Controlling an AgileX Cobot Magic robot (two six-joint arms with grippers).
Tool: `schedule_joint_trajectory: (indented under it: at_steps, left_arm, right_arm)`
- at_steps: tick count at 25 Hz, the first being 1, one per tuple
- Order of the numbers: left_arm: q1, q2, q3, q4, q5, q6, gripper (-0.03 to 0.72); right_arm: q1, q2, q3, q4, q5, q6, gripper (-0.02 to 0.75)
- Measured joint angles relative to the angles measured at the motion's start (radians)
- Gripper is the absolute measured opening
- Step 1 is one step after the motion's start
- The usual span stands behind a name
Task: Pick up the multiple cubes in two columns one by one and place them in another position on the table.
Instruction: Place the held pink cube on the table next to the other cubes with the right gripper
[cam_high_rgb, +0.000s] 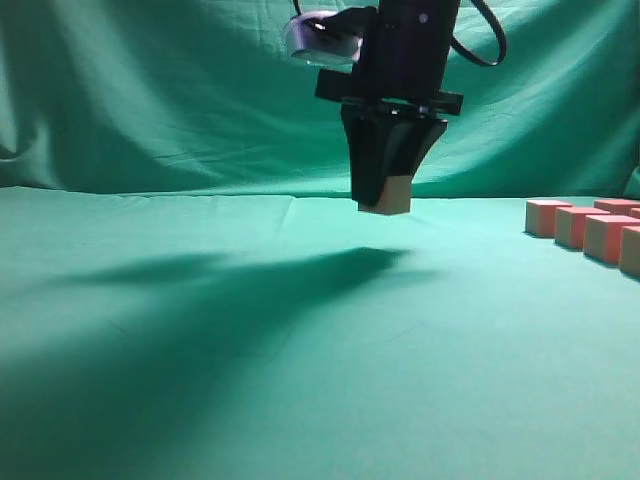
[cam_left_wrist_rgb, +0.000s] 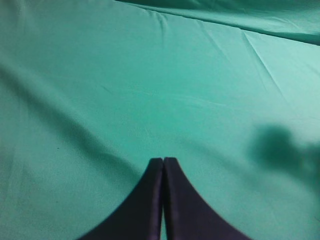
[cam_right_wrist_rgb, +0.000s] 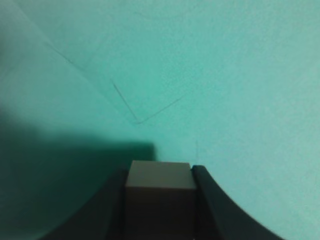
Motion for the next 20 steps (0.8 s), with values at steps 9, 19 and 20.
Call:
schedule_joint_trajectory:
  at_steps: [9, 19, 20]
  left_arm:
    - [0.0, 0.0, 0.0, 0.0, 0.0, 0.0, 0.0]
    - [0.0, 0.0, 0.0, 0.0, 0.0, 0.0, 0.0]
    - [0.0, 0.0, 0.0, 0.0, 0.0, 0.0, 0.0]
  right_arm:
    - [0.0, 0.05, -0.009, -0.058, 0.014, -0.002, 0.255]
    - [0.0, 0.054, -0.01, -0.056, -0.007, 0.022, 0.255]
    - [0.0, 0.054, -0.01, -0.056, -0.01, 0.022, 0.255]
